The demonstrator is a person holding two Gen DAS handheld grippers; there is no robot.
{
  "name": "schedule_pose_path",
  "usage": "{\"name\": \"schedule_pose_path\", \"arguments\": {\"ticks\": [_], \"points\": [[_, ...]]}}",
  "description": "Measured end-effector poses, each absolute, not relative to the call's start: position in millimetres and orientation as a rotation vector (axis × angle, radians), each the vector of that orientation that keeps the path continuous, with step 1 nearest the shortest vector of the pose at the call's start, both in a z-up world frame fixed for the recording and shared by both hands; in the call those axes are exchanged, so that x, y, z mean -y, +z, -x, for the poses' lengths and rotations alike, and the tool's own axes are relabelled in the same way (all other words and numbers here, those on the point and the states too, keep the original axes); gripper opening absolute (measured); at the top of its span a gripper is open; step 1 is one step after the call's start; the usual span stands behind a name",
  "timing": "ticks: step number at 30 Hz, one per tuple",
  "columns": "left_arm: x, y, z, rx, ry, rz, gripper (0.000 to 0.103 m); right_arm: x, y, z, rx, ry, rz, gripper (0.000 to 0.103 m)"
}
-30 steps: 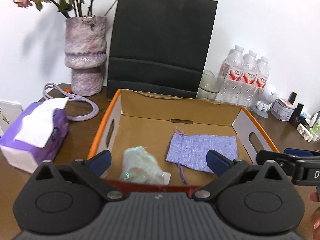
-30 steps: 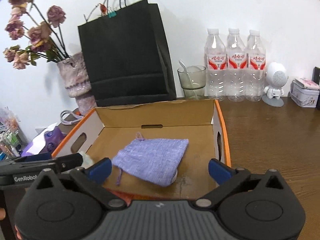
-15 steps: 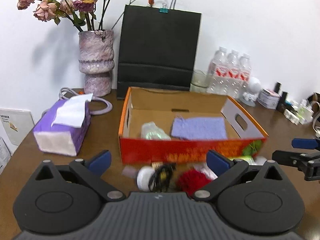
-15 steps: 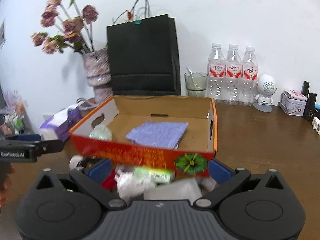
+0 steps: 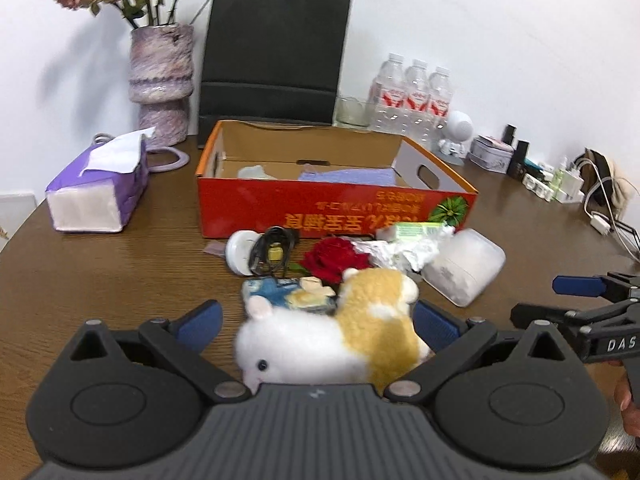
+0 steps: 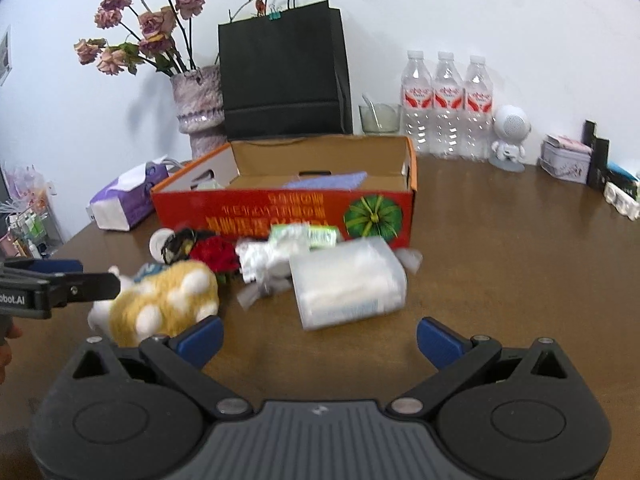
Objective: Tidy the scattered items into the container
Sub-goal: 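Withdraw both tools from the box toward the remaining items, then grasp the plush sheep with the left tool while the right grasps the clear plastic box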
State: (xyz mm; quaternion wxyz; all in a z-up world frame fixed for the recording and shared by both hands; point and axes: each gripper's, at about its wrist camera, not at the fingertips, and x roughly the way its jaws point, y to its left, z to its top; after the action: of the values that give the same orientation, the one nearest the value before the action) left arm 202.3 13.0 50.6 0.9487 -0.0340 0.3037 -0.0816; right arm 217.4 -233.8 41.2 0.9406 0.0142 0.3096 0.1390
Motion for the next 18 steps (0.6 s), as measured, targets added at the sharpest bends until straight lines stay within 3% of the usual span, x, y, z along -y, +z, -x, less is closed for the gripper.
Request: {"name": "schedule_pose_path", "arguments": {"ticks": [8, 10, 16, 18], "points": [[16.9, 47.6, -218.9, -0.653, -0.230, 0.017, 0.101, 234.7, 38.2, -218.8, -0.648, 0.274, -0.022, 0.103], [23.0, 46.7, -223.1, -0.664, -0.231, -0.003, 0.095, 235.1, 38.2, -223.3, -0.648, 0.270, -0.013, 0.103], [32.7, 37.3, -238.7, -0.735, -0.220, -0.037, 0.061, 231.1, 29.9, -248.6, -0.663, 0.245, 0.040, 0.103], [33.7, 33.3, -242.8, -0.749, -0.220, -0.043, 0.060, 229.0, 26.3, -258.4, -0.666, 0.240, 0.057, 0.103]]}}
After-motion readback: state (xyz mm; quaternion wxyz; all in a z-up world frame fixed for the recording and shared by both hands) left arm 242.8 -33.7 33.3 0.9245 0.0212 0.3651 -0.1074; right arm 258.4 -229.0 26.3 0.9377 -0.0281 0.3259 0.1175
